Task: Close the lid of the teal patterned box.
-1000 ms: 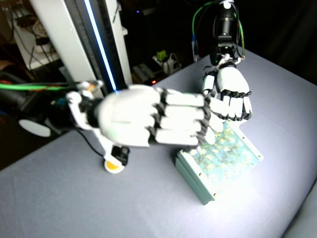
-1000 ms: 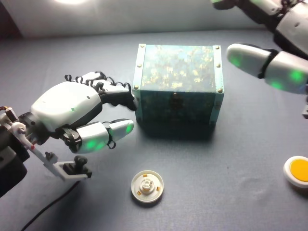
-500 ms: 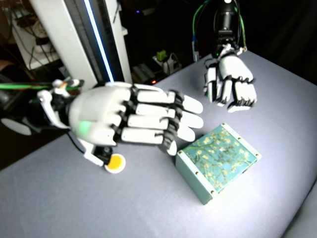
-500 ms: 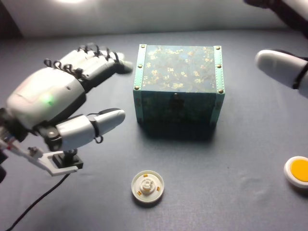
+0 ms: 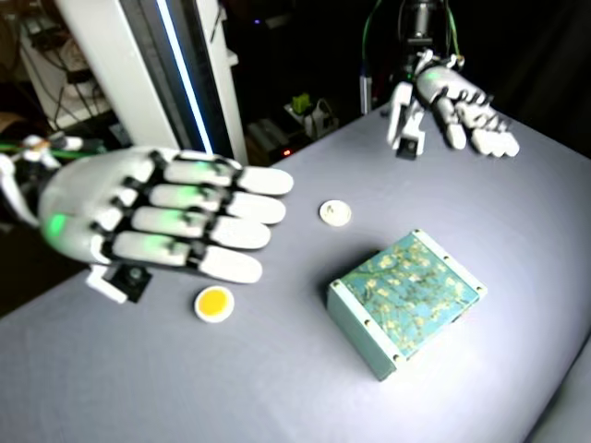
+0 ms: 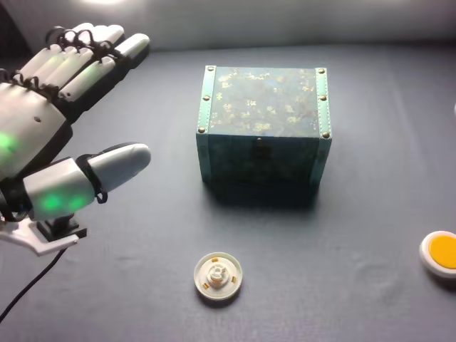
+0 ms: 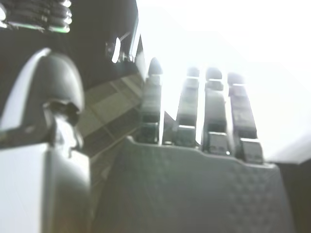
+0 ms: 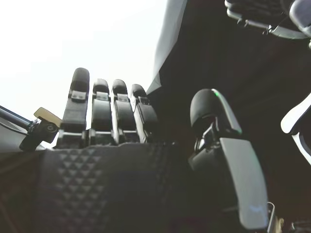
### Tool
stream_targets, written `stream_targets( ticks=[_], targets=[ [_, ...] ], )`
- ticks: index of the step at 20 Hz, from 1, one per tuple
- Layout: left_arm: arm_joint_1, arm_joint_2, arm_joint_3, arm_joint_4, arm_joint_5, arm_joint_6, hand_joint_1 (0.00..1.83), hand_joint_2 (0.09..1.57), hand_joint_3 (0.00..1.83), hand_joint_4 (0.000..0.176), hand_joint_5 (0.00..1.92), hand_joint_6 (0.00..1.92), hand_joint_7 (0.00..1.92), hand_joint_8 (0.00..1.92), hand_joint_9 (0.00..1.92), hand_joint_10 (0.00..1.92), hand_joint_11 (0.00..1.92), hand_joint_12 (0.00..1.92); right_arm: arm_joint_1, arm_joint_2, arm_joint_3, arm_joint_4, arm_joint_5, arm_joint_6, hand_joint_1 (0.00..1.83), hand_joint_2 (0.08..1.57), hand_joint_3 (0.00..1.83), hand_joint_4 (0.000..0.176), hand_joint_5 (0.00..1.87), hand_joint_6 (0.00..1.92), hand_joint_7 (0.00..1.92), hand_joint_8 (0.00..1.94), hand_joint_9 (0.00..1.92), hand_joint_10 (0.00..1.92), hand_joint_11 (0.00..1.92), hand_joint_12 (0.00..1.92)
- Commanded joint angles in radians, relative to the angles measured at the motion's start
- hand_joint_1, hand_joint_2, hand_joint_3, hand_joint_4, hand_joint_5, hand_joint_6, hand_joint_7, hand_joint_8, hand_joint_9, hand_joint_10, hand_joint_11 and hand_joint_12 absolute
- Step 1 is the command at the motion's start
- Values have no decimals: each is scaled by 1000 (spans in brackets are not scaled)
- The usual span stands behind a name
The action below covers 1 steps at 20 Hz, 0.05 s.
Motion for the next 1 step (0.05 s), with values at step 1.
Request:
stream_targets(
  ticks=[1],
  targets=[
    [-2,12,-5,-10,-145,5,0,1258,0,129,0,0,0,0,0,0,0,0,6,12,-7,4,162,2,14,1366,2,8,0,0,0,0,0,0,0,0]
  ],
)
